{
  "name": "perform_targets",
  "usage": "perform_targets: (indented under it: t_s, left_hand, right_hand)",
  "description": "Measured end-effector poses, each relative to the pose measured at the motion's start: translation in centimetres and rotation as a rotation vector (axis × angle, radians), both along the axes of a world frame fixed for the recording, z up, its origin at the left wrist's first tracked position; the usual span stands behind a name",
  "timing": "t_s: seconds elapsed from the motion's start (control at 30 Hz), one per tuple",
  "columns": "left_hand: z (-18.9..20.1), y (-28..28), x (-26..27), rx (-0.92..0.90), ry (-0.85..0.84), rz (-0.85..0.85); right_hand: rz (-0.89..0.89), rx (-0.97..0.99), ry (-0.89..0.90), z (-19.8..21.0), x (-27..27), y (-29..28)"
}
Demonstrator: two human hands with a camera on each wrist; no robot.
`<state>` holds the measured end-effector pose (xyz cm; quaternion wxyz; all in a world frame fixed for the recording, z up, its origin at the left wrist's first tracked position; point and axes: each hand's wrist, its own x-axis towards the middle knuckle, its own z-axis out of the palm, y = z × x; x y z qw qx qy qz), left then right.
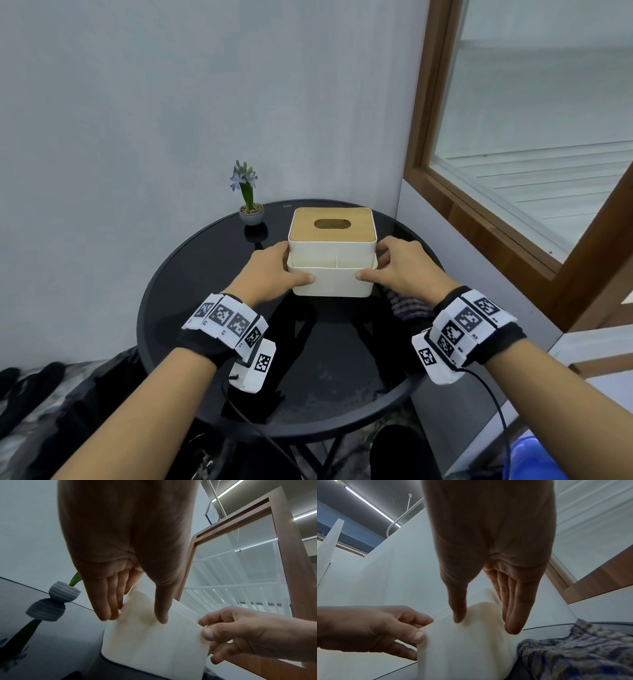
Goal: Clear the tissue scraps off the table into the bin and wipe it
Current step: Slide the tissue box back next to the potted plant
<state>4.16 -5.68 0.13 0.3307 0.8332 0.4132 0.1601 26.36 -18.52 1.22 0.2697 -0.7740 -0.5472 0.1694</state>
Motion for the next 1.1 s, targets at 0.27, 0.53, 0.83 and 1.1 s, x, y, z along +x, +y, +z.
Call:
perform_targets:
  t_s: [0.27, 0.53, 0.83, 1.1]
  left_hand:
    - [-0.3, 0.0, 0.3, 0.011, -0.002, 0.007]
    - [0.0, 0.0, 0.0, 0.011, -0.018, -0.010]
    - [0.0, -0.2, 0.1, 0.020, 0.000, -0.006]
    - [-0.2, -0.3, 0.1, 0.006, 0.004, 0.001]
  right_hand:
    - [0.002, -0.025, 0.013, -0.6, -0.3, 0.3]
    - [0.007, -0.001, 0.015, -0.7, -0.7, 0.0]
    - [0.014, -0.009, 0.036, -0.7, -1.1, -0.5]
    - [0.019, 0.001, 0.029, -0.7, -0.9, -0.7]
